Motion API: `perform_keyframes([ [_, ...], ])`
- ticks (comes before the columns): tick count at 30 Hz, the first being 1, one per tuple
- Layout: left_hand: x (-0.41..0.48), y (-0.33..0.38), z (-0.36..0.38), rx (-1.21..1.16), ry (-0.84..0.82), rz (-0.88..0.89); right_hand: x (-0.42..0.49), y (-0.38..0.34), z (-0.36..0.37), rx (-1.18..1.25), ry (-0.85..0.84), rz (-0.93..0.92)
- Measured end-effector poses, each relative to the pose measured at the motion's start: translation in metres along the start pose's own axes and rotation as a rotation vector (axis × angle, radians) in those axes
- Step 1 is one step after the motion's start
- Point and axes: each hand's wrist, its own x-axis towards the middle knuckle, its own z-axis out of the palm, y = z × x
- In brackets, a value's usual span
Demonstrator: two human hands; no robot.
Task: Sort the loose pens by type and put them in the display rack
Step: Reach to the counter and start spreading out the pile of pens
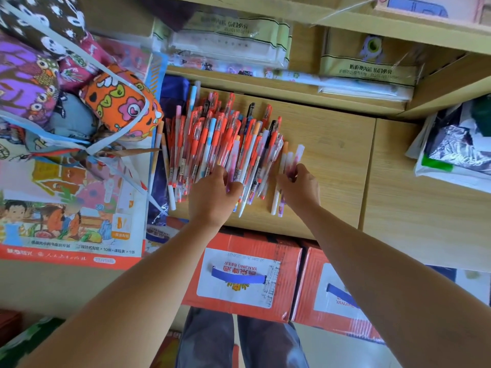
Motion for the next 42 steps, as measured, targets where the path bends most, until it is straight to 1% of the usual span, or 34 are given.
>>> perform_keyframes([
  [3, -0.005, 0.007, 0.007, -0.151, -0.070, 0.039, -0.003, 0.011, -0.011, 0.196, -0.017, -0.006],
  [6, -0.012, 0.023, 0.017, -0.258, -0.160, 0.117, -0.011, 0.013, -0.024, 0.346, -0.096, -0.042],
  [9, -0.019, 0.044, 0.025, -0.360, -0.304, 0.108, -0.021, 0.011, -0.029, 0.380, -0.176, -0.084],
  [11, -0.022, 0.054, 0.030, -0.390, -0.349, 0.084, -0.024, 0.012, -0.030, 0.414, -0.212, -0.085],
  [13, -0.022, 0.059, 0.031, -0.376, -0.372, 0.077, -0.024, 0.015, -0.032, 0.391, -0.241, -0.063],
  [14, -0.023, 0.059, 0.031, -0.330, -0.389, 0.094, -0.025, 0.017, -0.035, 0.356, -0.257, -0.055],
  [16, -0.023, 0.058, 0.029, -0.140, -0.404, 0.200, -0.025, 0.022, -0.040, 0.300, -0.268, -0.043],
  [18, -0.022, 0.057, 0.029, 0.031, -0.381, 0.313, -0.025, 0.030, -0.045, 0.333, -0.218, -0.035],
  [21, -0.015, 0.061, 0.030, 0.172, -0.340, 0.463, -0.027, 0.042, -0.059, 0.325, -0.139, -0.049],
  [24, -0.006, 0.070, 0.037, 0.401, -0.386, 0.682, -0.022, 0.054, -0.078, 0.196, -0.112, -0.080],
  [26, 0.000, 0.078, 0.042, 0.519, -0.426, 0.738, -0.011, 0.059, -0.090, 0.110, -0.089, -0.093],
  [28, 0.005, 0.082, 0.047, 0.627, -0.395, 0.732, 0.009, 0.063, -0.100, -0.063, -0.047, -0.151],
  [30, 0.010, 0.082, 0.052, 0.696, -0.321, 0.688, 0.031, 0.062, -0.111, -0.324, 0.008, -0.241],
  [33, 0.016, 0.080, 0.058, 0.693, -0.183, 0.606, 0.059, 0.052, -0.122, -0.539, 0.088, -0.368],
  [37, 0.025, 0.086, 0.069, 0.638, -0.077, 0.558, 0.087, 0.045, -0.124, -0.630, 0.186, -0.515],
  [40, 0.035, 0.099, 0.078, 0.576, 0.026, 0.551, 0.100, 0.051, -0.126, -0.680, 0.211, -0.573],
  [42, 0.044, 0.110, 0.087, 0.504, 0.087, 0.542, 0.105, 0.059, -0.130, -0.671, 0.226, -0.604],
])
